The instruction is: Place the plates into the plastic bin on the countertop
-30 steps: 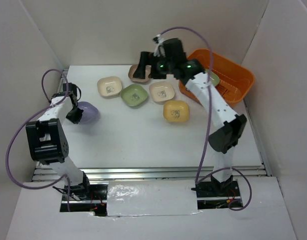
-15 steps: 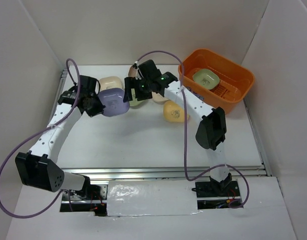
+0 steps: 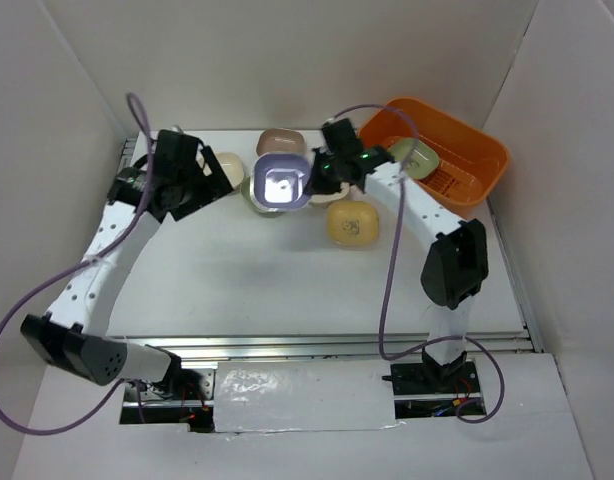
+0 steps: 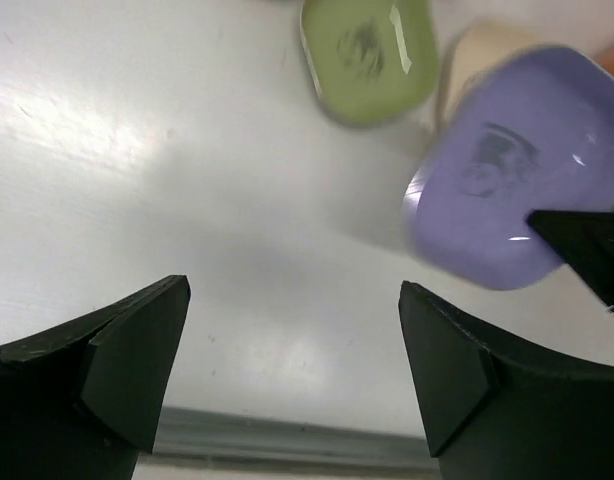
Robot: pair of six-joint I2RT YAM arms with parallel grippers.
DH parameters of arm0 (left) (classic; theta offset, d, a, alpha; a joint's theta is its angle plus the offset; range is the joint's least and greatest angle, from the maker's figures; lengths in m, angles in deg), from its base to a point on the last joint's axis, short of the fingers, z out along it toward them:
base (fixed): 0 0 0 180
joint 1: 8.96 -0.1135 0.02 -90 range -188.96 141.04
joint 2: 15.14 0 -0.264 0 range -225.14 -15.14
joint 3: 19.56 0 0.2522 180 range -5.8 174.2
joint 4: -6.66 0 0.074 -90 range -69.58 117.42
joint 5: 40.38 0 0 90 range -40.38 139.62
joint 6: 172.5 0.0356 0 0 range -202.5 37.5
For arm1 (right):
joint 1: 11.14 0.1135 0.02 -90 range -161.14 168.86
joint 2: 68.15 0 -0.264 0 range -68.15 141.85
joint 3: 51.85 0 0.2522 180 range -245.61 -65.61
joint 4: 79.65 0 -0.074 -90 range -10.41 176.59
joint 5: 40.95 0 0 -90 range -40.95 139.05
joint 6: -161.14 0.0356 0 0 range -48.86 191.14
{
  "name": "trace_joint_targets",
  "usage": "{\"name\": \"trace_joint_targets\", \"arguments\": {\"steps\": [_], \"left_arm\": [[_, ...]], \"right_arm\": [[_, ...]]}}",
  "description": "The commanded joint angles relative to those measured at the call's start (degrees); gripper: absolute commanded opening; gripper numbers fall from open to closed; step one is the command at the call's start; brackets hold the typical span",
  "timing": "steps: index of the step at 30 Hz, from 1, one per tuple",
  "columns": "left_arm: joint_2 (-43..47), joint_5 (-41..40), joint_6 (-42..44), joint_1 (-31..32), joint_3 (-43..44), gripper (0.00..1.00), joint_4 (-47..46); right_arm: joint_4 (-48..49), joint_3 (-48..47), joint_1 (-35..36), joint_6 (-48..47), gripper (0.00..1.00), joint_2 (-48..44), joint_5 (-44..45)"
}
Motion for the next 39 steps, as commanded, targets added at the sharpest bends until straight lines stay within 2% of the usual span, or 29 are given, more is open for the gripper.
{"name": "trace_joint_targets", "arguments": {"steps": [1, 3, 4, 6, 7, 13, 18, 24, 28, 31, 32, 34, 35, 37, 39], "left_arm": [[8.87, -9.45, -3.2, -1.85, 5.8, 0.99, 1.61], [12.75, -9.99, -2.59, -3.43, 5.02, 0.99, -0.32], [13.55, -8.94, -1.2, -4.04, 4.84, 0.99, -1.2], [13.48, -5.86, 0.92, -5.36, 4.93, 0.99, -1.66], [13.21, -5.42, 1.28, -5.54, 4.75, 0.99, -0.7], [11.63, -1.64, 3.82, -7.73, -3.14, 0.99, -0.5], [10.58, 1.26, 4.88, -8.62, -5.8, 0.99, -1.65], [7.94, 2.23, 6.64, -8.79, -5.97, 0.99, -2.44], [6.97, 5.83, 7.87, -8.88, -10.0, 0.99, -5.6], [6.36, 6.71, 7.87, -8.88, -11.59, 0.99, -5.7], [6.27, 6.97, 7.96, -8.88, -11.95, 0.99, -6.04], [6.09, 7.33, 8.13, -8.88, -12.65, 0.99, -6.74], [6.09, 7.5, 8.31, -8.88, -12.74, 0.99, -6.84], [5.83, 7.94, 8.4, -8.88, -12.48, 0.99, -7.28], [5.48, 8.47, 8.49, -8.79, -11.86, 0.99, -8.07]], "right_arm": [[-4.12, -1.45, -13.89, 3.56, 0.0, -8.36, 8.9], [-5.9, -3.99, -19.36, 3.3, 0.0, -8.73, 9.79], [-6.77, -5.31, -24.87, 2.77, 0.0, -7.94, 9.45], [-10.28, -11.45, -29.83, 2.16, 0.0, -3.84, 8.57], [-12.13, -15.48, -34.46, 2.15, 0.0, -2.33, 8.04], [-10.75, -21.31, -44.42, 4.61, 0.0, 6.2, 3.83], [-9.86, -23.08, -46.11, 7.68, 0.0, 11.57, 1.89], [-1.09, -15.01, -45.32, 12.87, 0.0, 11.84, 1.36], [2.27, -13.93, -44.53, 15.16, 0.0, 13.33, 0.83], [1.21, -17.44, -43.74, 15.25, 0.23, 15.97, -0.13], [1.13, -17.89, -43.56, 15.08, 0.55, 15.97, -0.4], [2.35, -17.98, -43.04, 14.72, 0.94, 14.75, -0.66], [3.05, -17.89, -42.95, 14.46, 1.0, 12.13, -0.49], [5.95, -17.45, -42.77, 14.11, 1.0, 7.39, -0.84], [4.31, -22.07, -42.33, 11.83, 1.0, 4.99, 0.21]]}}
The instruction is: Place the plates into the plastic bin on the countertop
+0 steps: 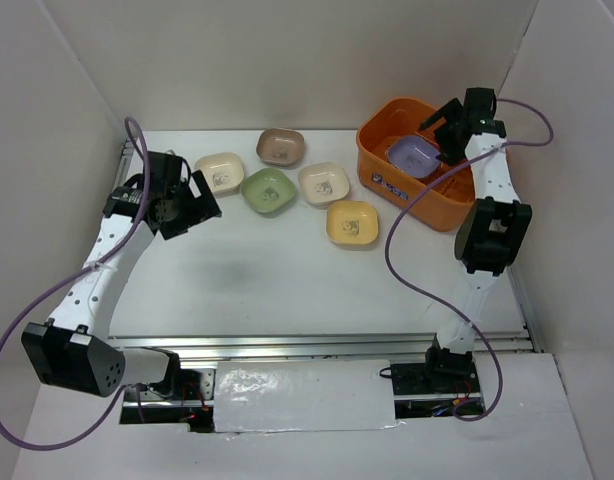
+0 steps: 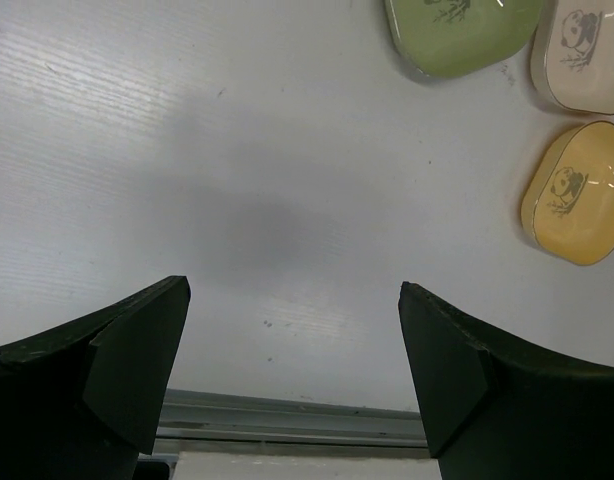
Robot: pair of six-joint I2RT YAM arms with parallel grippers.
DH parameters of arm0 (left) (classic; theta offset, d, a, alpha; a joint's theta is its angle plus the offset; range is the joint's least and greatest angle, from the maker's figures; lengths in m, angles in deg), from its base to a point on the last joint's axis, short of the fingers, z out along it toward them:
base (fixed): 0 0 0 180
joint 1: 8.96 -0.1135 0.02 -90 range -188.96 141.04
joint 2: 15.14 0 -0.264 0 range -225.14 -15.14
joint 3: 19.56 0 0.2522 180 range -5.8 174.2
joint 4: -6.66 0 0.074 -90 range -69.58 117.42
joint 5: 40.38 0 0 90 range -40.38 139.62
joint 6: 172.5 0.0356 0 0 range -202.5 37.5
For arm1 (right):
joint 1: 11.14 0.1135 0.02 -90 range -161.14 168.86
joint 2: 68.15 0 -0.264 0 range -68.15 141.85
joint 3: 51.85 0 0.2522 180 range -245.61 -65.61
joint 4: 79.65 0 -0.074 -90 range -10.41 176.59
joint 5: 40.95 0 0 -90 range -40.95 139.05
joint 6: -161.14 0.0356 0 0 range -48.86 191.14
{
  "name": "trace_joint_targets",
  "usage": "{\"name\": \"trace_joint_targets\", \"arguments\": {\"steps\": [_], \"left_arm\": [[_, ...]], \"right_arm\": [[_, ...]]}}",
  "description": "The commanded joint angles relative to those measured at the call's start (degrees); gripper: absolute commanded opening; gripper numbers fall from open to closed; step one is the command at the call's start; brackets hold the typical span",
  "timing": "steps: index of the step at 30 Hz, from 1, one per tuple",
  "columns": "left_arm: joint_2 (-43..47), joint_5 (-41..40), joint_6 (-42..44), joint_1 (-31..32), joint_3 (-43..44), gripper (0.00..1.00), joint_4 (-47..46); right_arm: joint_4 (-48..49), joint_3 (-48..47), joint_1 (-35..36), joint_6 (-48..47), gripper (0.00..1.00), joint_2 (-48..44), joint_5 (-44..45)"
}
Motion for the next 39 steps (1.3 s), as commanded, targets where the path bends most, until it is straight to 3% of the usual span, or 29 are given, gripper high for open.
{"name": "trace_joint_targets", "arguments": {"steps": [1, 4, 6, 8, 9, 10, 13, 16, 22, 34, 37, 39], "left_arm": [[-0.23, 1.93, 1.75, -0.01, 1.41, 0.99, -3.61], [-1.28, 2.73, 1.58, 0.26, 1.93, 0.99, -4.66], [-2.07, 2.99, 1.58, 0.87, 2.54, 0.99, -4.84], [-2.69, 2.9, 1.75, 1.31, 3.42, 0.99, -4.49], [-2.95, 2.82, 1.84, 1.57, 3.78, 0.99, -4.32], [-3.04, 2.73, 2.28, 1.75, 3.95, 0.99, -4.23], [-3.04, 2.55, 3.6, 1.93, 5.27, 0.99, -3.18], [-2.34, 3.6, 4.22, 2.19, 5.45, 0.99, -3.0], [-0.32, 5.19, 5.53, 2.81, 3.26, 0.99, -3.43], [3.98, 12.91, 9.31, 4.13, -3.95, 0.99, -5.28], [5.74, 13.27, 9.57, 4.21, -4.22, 0.99, -5.63], [6.27, 12.75, 9.84, 4.21, -4.04, 0.99, -5.46]], "right_arm": [[2.59, -9.05, 1.42, -4.34, 1.0, -10.59, 1.07], [-4.43, -13.55, 4.23, -8.48, 1.0, -14.63, 3.26], [-9.27, -8.31, 6.17, -9.81, 1.0, -20.06, 4.84], [-7.99, 7.56, 9.77, -11.04, 1.0, -25.87, 5.9], [-5.53, 13.72, 12.56, -11.39, 1.0, -32.95, 7.04], [-0.9, 25.7, 15.81, -11.74, 1.0, -36.41, 7.05], [5.81, 41.92, 20.31, -11.4, 1.0, -47.06, 9.24], [6.97, 50.13, 21.73, -9.99, 0.98, -50.6, 8.54], [12.67, 60.0, 22.61, -10.87, 0.93, -47.09, 12.4], [20.77, 55.8, 21.47, -11.57, 0.81, -24.43, 9.77], [20.51, 53.51, 21.64, -11.4, 0.73, -20.91, 10.91], [19.55, 52.28, 21.82, -11.4, 0.54, -20.1, 10.92]]}}
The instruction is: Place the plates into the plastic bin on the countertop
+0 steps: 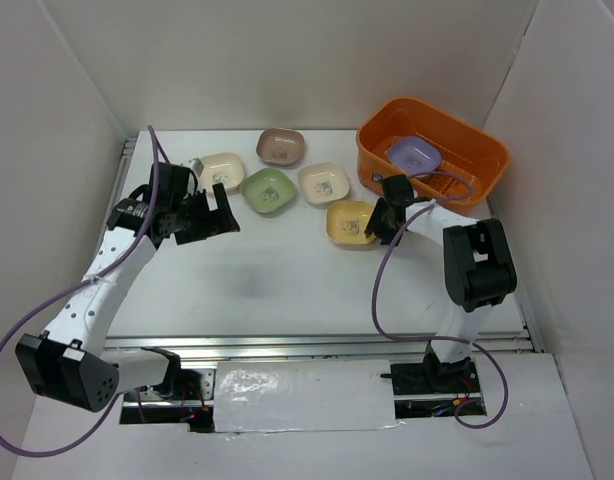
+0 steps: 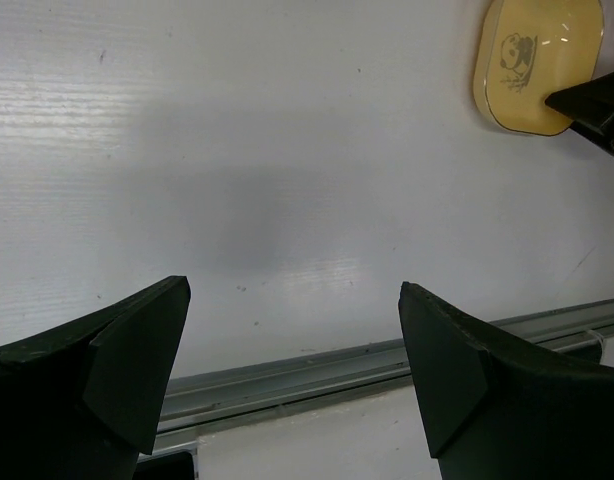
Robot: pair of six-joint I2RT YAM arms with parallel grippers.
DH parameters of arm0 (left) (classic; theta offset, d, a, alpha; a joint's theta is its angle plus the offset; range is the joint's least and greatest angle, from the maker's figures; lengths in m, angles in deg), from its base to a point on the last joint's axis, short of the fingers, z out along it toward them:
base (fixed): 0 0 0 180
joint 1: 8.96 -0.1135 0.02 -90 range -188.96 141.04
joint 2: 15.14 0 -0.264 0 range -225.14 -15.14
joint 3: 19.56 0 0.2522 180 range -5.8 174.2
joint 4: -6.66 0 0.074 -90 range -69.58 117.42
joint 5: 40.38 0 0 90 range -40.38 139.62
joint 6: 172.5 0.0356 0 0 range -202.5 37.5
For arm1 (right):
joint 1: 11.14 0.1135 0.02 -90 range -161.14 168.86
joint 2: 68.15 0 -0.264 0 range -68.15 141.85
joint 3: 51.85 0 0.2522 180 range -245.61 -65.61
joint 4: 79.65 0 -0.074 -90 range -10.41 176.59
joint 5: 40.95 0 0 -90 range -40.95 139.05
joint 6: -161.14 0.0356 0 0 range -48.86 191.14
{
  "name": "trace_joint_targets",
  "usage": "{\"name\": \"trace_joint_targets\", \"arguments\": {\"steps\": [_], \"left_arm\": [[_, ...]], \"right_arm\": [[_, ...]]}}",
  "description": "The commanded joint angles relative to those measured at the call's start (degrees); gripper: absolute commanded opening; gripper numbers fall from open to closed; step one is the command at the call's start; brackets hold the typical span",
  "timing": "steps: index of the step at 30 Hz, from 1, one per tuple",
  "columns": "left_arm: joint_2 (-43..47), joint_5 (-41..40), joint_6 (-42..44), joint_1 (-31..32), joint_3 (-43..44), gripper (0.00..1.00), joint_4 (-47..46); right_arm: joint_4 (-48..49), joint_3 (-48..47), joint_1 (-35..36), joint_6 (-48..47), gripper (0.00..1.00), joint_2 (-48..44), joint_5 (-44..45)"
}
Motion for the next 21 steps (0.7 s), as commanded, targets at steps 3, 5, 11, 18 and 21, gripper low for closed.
{"name": "trace_joint_targets", "arguments": {"steps": [3, 5, 11, 18, 21], "left_arm": [[2.84, 0.33, 2.21, 0.24, 1.18, 0.99, -0.67], [3.28, -0.11, 1.95, 0.23, 1.27, 0.99, -0.31], [4.07, -1.17, 1.25, 0.23, 4.43, 0.99, 1.61], [3.2, -1.34, 0.98, 0.23, 10.14, 0.99, 2.94], [2.76, -1.52, 0.55, 0.32, 10.59, 0.99, 2.5]], "right_arm": [[1.29, -2.96, 1.12, 0.65, 0.23, -0.34, 1.38], [0.59, -2.17, 1.83, 1.35, 0.05, -2.27, 0.77], [-6.53, 3.54, 5.77, 6.62, 0.0, -15.88, 2.26], [-13.65, -4.7, 9.31, 7.33, 0.0, -26.79, 1.21], [-13.92, -11.11, 2.84, 7.42, 0.0, -25.59, -0.2]]}}
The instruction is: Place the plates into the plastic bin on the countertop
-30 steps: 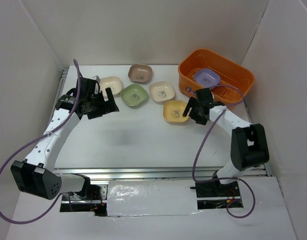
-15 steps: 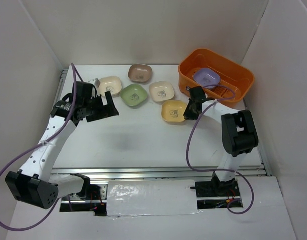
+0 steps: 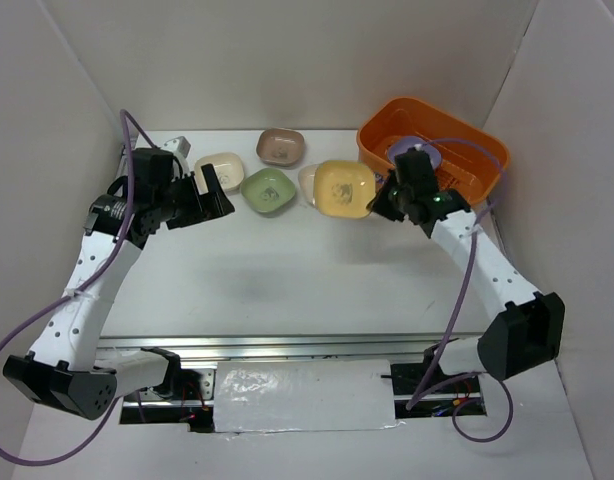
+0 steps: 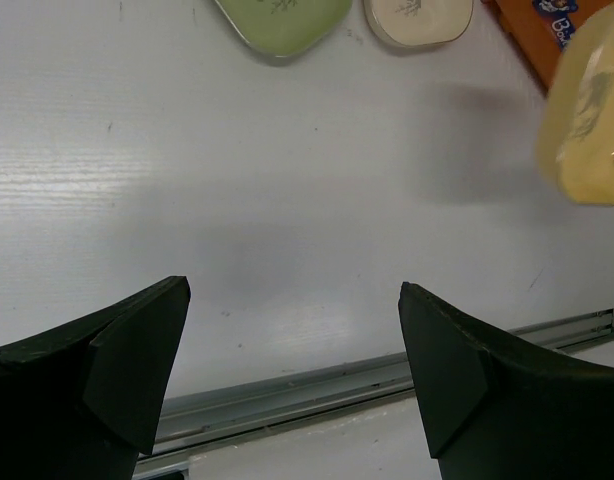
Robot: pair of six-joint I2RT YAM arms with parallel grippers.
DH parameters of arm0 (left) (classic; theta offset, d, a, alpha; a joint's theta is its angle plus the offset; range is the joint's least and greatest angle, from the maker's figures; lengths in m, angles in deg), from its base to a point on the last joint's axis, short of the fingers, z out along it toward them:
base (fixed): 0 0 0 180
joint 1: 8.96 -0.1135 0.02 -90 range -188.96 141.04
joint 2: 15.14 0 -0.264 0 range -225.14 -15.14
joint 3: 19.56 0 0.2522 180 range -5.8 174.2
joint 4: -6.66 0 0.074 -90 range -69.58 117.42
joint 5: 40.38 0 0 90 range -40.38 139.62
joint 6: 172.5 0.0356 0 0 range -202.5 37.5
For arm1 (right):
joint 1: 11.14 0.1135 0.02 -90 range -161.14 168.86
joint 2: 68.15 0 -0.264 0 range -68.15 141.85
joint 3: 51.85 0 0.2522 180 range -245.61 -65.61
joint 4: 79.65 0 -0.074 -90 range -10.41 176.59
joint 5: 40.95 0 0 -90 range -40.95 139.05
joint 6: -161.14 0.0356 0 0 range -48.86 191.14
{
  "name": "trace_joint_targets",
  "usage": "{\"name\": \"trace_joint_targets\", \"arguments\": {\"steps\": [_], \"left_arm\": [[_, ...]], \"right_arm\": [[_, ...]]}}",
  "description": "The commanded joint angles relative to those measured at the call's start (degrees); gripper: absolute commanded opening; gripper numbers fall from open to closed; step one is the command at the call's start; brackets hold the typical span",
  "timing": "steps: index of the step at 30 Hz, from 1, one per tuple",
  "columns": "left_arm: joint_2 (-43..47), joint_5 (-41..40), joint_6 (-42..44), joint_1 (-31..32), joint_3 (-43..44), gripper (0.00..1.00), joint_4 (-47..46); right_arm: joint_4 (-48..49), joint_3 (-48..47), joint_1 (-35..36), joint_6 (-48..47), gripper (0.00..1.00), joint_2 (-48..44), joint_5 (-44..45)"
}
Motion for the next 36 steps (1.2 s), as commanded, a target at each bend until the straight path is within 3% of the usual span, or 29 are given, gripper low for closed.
{"name": "trace_joint_targets", "arguments": {"steps": [1, 7, 12, 16, 25, 27, 28, 31, 32, 36], "left_arm": [[0.07, -0.43, -0.09, 0.19, 1.5, 0.99, -0.93], [-2.13, 0.89, -1.58, 0.45, -0.17, 0.99, -2.16], [-1.43, -1.56, -1.5, 0.72, -1.58, 0.99, -1.11], [-0.11, -3.5, -1.58, 0.72, -4.3, 0.99, -0.32], [-0.81, -7.1, -3.16, 0.63, -4.57, 0.99, 2.32], [-1.69, -8.68, -3.69, 0.63, -4.13, 0.99, 2.23], [-2.82, -9.04, -4.3, 0.63, -3.87, 0.99, 1.97], [-6.34, -9.92, -5.89, 0.19, -2.99, 0.99, -0.49], [-7.48, -9.66, -6.41, 0.02, -2.64, 0.99, -1.37], [-13.63, -7.2, -9.31, -1.12, -0.71, 0.99, -8.21]], "right_arm": [[-1.33, -8.28, -7.23, 1.36, 0.0, 1.04, 1.05], [-1.24, -26.36, -21.64, 6.19, 0.0, 17.3, 0.71], [-2.38, -42.26, -26.48, 8.13, 0.0, 30.04, -0.79], [-9.14, -55.56, -28.16, 7.43, 0.0, 42.77, 1.31], [-8.8, -58.66, -28.52, 9.18, 0.0, 47.82, 2.8], [-8.72, -57.09, -28.17, 9.8, 0.04, 47.12, 4.21], [-8.8, -56.56, -28.16, 10.24, 0.07, 46.5, 4.56], [-9.24, -56.37, -28.08, 11.38, 0.55, 45.53, 5.53], [-9.42, -57.59, -27.9, 11.3, 0.99, 45.27, 5.62], [-9.95, -61.72, -28.07, 10.86, 1.0, 43.16, 3.87]]}}
